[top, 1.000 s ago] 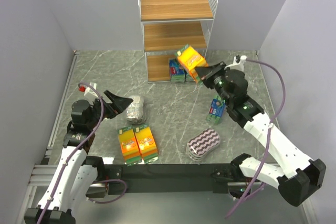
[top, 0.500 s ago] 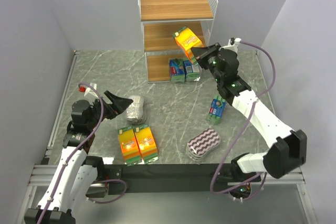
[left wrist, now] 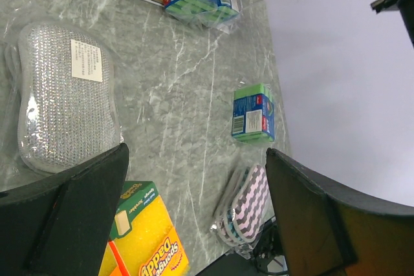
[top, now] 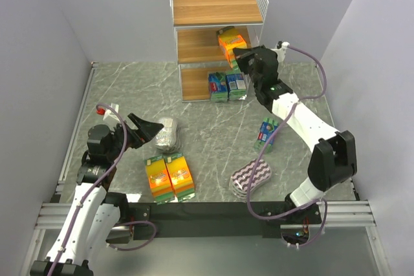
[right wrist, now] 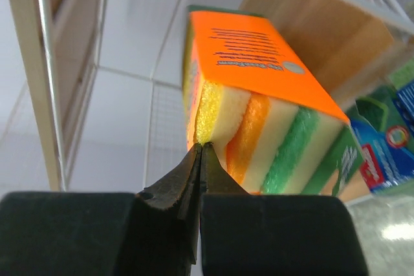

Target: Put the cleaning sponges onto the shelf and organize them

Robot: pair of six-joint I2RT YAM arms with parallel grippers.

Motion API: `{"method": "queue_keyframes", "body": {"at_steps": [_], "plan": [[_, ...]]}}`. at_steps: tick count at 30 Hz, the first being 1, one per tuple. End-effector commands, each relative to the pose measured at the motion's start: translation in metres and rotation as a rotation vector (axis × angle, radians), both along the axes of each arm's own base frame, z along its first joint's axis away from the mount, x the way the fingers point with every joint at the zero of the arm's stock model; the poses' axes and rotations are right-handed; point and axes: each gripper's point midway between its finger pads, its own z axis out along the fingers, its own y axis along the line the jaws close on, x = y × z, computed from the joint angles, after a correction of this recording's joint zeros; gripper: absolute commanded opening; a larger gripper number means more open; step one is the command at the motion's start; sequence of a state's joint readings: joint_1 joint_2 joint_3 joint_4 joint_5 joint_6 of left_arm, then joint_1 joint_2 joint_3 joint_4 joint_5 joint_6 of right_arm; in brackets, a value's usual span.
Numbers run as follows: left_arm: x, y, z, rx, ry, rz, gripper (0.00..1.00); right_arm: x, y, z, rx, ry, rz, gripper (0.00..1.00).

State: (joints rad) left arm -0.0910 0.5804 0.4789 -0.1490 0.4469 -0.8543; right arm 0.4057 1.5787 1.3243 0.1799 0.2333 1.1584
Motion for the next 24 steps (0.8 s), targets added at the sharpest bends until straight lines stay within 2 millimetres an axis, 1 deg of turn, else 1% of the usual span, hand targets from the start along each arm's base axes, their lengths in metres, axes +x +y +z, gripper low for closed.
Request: {"method": "queue_keyframes", "body": {"at_steps": [1, 4, 5, 7, 8, 9, 10, 16, 18, 19, 20, 21, 22, 24], "plan": [[0.002, 0.000, 0.016, 0.009, -0.049, -0.005, 0.93, 0.016, -0.019, 0.041, 0.076, -0.071, -0.127, 0.00], [0.003, -0.001, 0.015, 0.008, -0.048, -0.008, 0.93, 0.023, -0.024, 0.032, 0.114, -0.037, -0.170, 0.00], [0.003, -0.001, 0.014, 0.010, -0.047, -0.007, 0.93, 0.025, -0.024, 0.036, 0.120, -0.039, -0.174, 0.00], [0.003, -0.001, 0.015, 0.010, -0.049, -0.010, 0.93, 0.027, -0.021, 0.035, 0.113, -0.039, -0.167, 0.00], [0.004, -0.001, 0.014, 0.011, -0.046, -0.009, 0.93, 0.031, -0.019, 0.029, 0.107, -0.025, -0.165, 0.00], [0.004, -0.001, 0.013, 0.012, -0.044, -0.011, 0.93, 0.033, -0.019, 0.029, 0.106, -0.024, -0.169, 0.00], [0.004, -0.001, 0.014, 0.013, -0.045, -0.011, 0.93, 0.036, -0.018, 0.023, 0.105, -0.011, -0.174, 0.00], [0.004, -0.001, 0.013, 0.012, -0.041, -0.014, 0.93, 0.049, -0.013, 0.008, 0.119, 0.015, -0.180, 0.00], [0.004, -0.001, 0.014, 0.013, -0.045, -0.014, 0.93, 0.051, -0.014, 0.002, 0.133, 0.020, -0.198, 0.00], [0.004, -0.001, 0.014, 0.014, -0.046, -0.014, 0.93, 0.054, -0.014, 0.004, 0.154, 0.004, -0.199, 0.00], [0.004, -0.001, 0.013, 0.016, -0.039, -0.015, 0.93, 0.054, -0.013, -0.001, 0.156, 0.006, -0.200, 0.00], [0.004, -0.001, 0.014, 0.017, -0.041, -0.014, 0.93, 0.055, -0.013, -0.001, 0.161, -0.004, -0.209, 0.00], [0.003, -0.001, 0.015, 0.021, -0.045, -0.013, 0.93, 0.054, -0.012, 0.004, 0.175, -0.022, -0.214, 0.00], [0.002, 0.000, 0.015, 0.025, -0.042, -0.012, 0.93, 0.053, -0.015, 0.002, 0.175, -0.026, -0.239, 0.00]]}}
